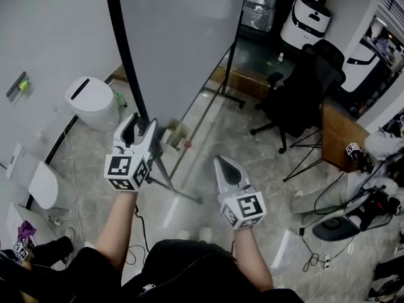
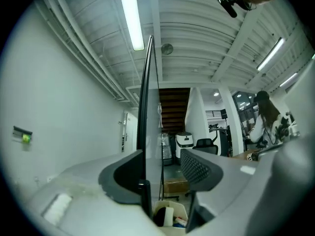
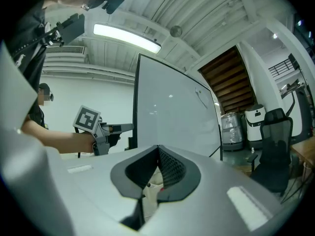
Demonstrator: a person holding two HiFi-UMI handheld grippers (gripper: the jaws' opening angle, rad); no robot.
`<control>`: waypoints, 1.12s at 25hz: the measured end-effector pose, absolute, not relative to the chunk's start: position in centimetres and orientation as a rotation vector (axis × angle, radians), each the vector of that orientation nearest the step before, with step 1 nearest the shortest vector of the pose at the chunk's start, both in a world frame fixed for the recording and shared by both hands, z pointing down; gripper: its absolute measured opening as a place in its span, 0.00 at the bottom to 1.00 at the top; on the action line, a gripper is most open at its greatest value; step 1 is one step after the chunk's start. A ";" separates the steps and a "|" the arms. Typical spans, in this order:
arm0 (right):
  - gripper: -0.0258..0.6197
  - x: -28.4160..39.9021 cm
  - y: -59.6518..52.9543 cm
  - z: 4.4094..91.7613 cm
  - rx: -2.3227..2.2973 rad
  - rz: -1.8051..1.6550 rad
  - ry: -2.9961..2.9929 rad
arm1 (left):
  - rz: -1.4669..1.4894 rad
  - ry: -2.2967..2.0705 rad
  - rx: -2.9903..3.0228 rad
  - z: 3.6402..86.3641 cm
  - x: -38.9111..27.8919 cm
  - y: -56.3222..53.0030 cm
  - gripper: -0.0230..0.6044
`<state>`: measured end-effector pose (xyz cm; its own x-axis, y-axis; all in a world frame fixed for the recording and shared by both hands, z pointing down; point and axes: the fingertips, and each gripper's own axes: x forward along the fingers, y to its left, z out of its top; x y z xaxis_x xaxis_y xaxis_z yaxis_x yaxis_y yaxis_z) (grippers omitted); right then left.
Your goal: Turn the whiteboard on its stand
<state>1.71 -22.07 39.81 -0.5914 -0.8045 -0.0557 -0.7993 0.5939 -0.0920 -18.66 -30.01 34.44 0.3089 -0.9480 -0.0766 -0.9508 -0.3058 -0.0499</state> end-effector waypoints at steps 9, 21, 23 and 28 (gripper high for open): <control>0.05 5.1 -21.1 38.6 -1.464 -0.046 2.679 | 0.082 1.630 -2.621 34.9 -12.4 -28.0 0.24; 0.05 8.0 -19.4 39.5 -1.544 -0.054 2.656 | 0.090 1.443 -2.815 39.0 -4.1 -25.9 0.04; 0.05 8.5 -19.0 39.4 -1.562 -0.052 2.650 | 0.093 1.425 -2.851 39.5 -3.2 -25.5 0.04; 0.05 9.2 -18.4 39.6 -1.591 -0.051 2.640 | 0.082 1.361 -2.905 40.6 -1.0 -24.4 0.04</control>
